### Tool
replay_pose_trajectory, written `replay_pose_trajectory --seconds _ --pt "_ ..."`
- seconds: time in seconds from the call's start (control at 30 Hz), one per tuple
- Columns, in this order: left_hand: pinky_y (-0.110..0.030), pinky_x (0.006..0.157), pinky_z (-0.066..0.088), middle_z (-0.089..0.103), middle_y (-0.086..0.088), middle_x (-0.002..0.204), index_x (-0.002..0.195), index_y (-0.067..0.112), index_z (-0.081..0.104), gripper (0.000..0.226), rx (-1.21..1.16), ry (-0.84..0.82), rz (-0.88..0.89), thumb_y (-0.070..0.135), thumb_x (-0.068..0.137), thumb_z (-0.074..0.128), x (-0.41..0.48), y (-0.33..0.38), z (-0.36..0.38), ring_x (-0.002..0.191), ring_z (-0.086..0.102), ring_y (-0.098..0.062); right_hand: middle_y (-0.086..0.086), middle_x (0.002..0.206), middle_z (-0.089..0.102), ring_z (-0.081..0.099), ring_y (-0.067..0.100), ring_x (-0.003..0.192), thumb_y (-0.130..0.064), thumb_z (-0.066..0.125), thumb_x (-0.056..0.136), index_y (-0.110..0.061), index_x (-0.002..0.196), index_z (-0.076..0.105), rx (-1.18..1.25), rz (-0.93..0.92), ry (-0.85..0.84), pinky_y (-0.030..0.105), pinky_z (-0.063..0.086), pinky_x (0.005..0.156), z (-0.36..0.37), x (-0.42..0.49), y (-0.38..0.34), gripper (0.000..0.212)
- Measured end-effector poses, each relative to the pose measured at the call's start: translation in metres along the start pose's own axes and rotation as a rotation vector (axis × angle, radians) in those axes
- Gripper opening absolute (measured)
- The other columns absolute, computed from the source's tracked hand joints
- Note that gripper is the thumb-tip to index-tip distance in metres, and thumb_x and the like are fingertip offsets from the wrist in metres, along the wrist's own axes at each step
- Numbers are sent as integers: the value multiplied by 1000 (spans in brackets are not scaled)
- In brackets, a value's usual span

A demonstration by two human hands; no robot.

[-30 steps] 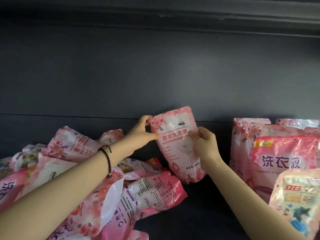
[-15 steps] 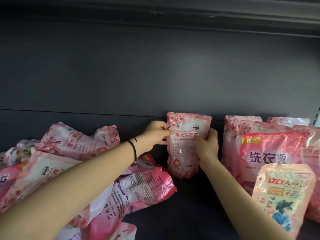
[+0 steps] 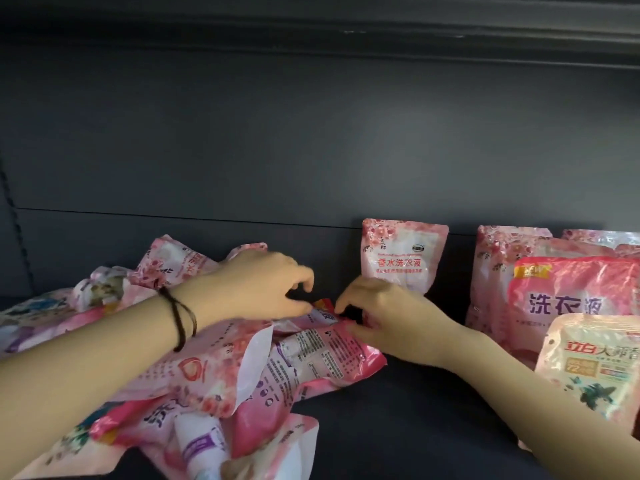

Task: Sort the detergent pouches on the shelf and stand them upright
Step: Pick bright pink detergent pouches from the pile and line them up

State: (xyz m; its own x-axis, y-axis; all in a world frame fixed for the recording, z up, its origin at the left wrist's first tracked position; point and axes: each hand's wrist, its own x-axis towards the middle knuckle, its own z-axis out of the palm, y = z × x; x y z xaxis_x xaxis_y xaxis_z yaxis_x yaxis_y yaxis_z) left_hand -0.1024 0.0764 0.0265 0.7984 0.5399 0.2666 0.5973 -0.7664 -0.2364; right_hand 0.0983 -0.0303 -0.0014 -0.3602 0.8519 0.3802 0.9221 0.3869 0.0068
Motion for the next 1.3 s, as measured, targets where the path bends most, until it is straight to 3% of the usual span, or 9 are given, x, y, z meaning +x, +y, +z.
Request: replay_pose_trajectory --seconds 0.23,0.5,0.67,0.73,0.83,1.0,1.1,1.2,1.3 --pt "-33 97 37 61 16 110 118 38 53 44 84 86 -8 63 84 38 -57 18 6 109 54 -9 -6 129 52 49 15 115 -46 51 89 -28 130 49 -195 -138 -45 34 41 95 23 -18 -25 45" --pt "-28 99 32 60 16 120 119 39 53 40 -58 196 -136 58 87 41 -88 63 13 115 50 -7 4 115 60 52 26 113 -31 50 94 -14 107 64 -242 -188 -38 38 38 97 51 -15 -34 25" --pt "-22 86 43 62 22 115 113 39 59 35 -277 284 -254 57 87 46 -96 74 7 104 55 0 5 69 63 58 29 65 -10 58 84 -12 81 63 -175 -183 143 38 52 71 50 -22 -30 6" --pt "-26 85 48 61 24 115 113 39 59 41 -372 277 -302 63 84 44 -100 73 4 99 56 4 3 57 60 55 30 51 -15 63 84 -16 87 62 -115 -143 263 34 54 61 43 -23 -26 3" --pt "-25 89 46 60 28 115 115 42 58 45 -605 341 -371 70 81 47 -102 66 -2 97 56 11 1 67 64 61 26 61 -29 48 97 -22 100 56 80 111 250 32 47 58 34 -20 -16 12" --pt "-11 87 40 61 25 112 116 40 55 50 -964 634 -490 66 73 60 -96 61 0 103 54 16 -3 57 52 50 17 52 -19 50 98 -19 79 55 683 456 380 32 43 52 36 -31 7 19" --pt "-12 88 38 54 26 115 122 34 49 55 -1023 580 -545 54 74 69 -77 67 11 104 51 14 -6 56 53 50 10 51 -18 51 97 -15 77 57 1053 541 523 24 42 47 34 -45 16 21" --pt "-28 98 43 58 7 120 128 21 50 57 -1204 525 -587 38 79 74 -51 75 20 111 56 -8 -6 53 54 50 8 46 -19 50 99 -14 78 55 1336 561 675 24 43 44 33 -48 16 23" --pt "-31 95 49 66 8 112 121 27 57 43 -1375 464 -548 40 82 70 -29 84 24 103 63 -7 1 74 62 60 15 65 -19 47 100 -14 79 55 1607 578 727 32 53 62 31 -42 11 23"
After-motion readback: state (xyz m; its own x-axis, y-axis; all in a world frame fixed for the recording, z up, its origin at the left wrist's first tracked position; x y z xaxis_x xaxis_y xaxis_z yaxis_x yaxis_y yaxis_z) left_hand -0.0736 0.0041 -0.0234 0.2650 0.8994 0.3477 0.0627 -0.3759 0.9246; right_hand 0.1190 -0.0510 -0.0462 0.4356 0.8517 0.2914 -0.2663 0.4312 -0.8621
